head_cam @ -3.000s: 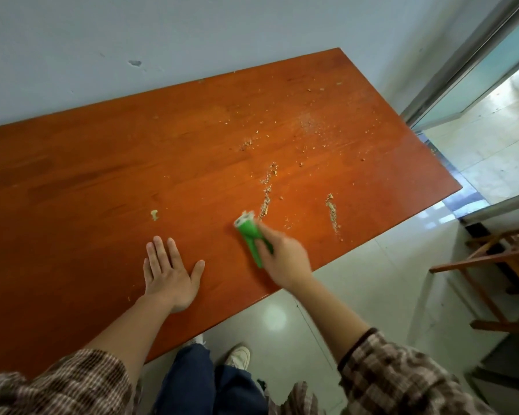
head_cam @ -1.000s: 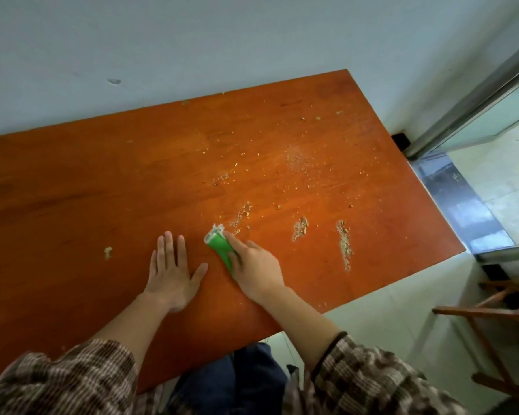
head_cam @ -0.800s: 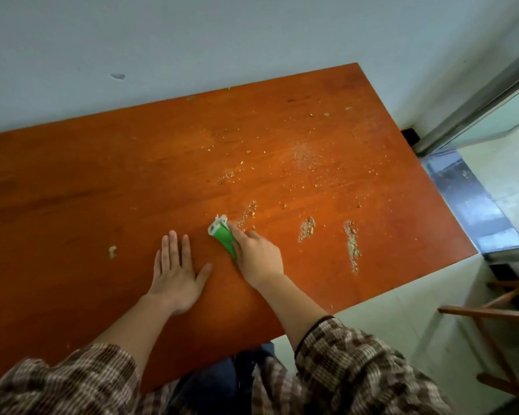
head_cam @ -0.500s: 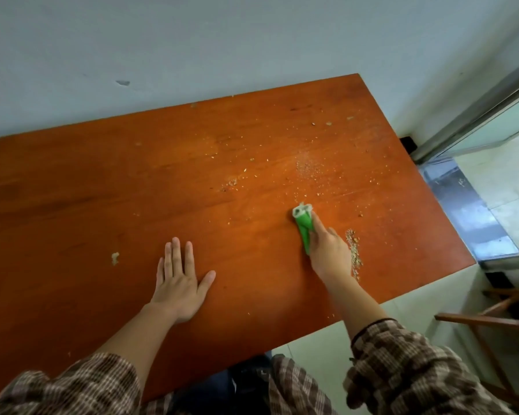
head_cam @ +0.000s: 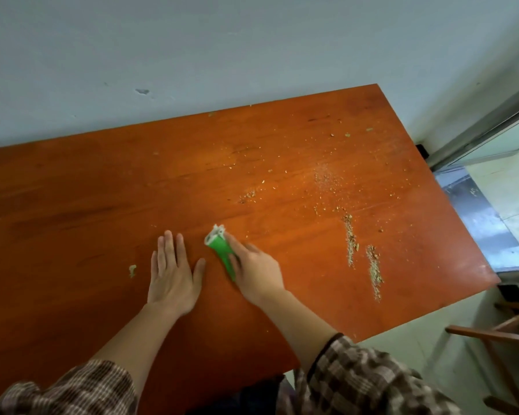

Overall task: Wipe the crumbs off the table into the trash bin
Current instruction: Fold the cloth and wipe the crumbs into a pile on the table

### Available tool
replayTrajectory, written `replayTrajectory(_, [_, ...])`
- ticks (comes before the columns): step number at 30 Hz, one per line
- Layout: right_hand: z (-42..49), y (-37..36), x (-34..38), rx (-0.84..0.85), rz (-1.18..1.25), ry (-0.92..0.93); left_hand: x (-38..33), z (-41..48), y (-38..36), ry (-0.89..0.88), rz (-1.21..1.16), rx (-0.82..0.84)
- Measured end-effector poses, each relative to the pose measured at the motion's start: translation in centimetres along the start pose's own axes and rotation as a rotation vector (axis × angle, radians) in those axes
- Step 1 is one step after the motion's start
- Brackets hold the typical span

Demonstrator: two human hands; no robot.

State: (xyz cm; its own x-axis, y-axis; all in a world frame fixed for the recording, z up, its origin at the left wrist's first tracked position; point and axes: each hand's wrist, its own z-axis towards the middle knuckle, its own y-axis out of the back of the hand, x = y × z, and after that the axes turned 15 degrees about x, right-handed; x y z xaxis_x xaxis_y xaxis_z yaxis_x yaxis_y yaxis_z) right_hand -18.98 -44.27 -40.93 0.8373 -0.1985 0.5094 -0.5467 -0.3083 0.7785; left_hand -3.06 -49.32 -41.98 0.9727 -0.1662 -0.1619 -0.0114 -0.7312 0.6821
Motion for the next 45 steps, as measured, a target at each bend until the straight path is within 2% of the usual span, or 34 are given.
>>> replayTrajectory(3, [1.8, -0.9, 1.0, 0.067, -0.096, -0.004, 0.3, 1.0, 0.4, 0.039, -0.031, 0.029])
replayTrajectory(6, [2.3, 0.1, -0.8, 0.005, -0.108, -0.062, 0.1, 1.4, 0.3, 0.044, -0.059, 0.042])
replayTrajectory(14, [0.9, 5.6, -10.4, -0.171, -0.028, -0.459, 0.1, 1.6, 0.6, 0.029, -0.068, 0.066])
replayTrajectory(18, [1.0, 7.3, -11.2, -0.253, 0.036, -0.609, 0.3, 1.5, 0.5, 0.031, -0.071, 0.06])
replayTrajectory(21, [2.2, 6.0, -7.0, -0.279, 0.135, -0.486, 0.4, 1.4, 0.5, 0.028, -0.07, 0.064])
replayTrajectory(24, [4.3, 2.6, -1.3, -0.138, 0.096, -0.216, 0.4, 1.4, 0.4, 0.021, -0.069, 0.058])
replayTrajectory(26, [5.6, 0.7, 2.0, -0.048, 0.036, -0.101, 0.4, 1.7, 0.3, 0.024, -0.064, 0.055])
replayTrajectory(30, [8.2, -0.3, 3.9, 0.05, -0.107, -0.037, 0.4, 1.9, 0.2, 0.04, -0.048, 0.021])
replayTrajectory(39, [8.7, 6.7, -6.0, -0.136, 0.034, -0.47, 0.4, 1.8, -0.2, 0.014, -0.087, -0.007])
replayTrajectory(42, [8.1, 8.0, -8.3, -0.19, 0.027, -0.589, 0.0, 2.0, 0.0, 0.008, -0.122, -0.067])
replayTrajectory(45, [8.0, 9.6, -8.5, -0.275, 0.023, -0.625, -0.5, 3.3, 1.2, -0.021, -0.134, -0.147])
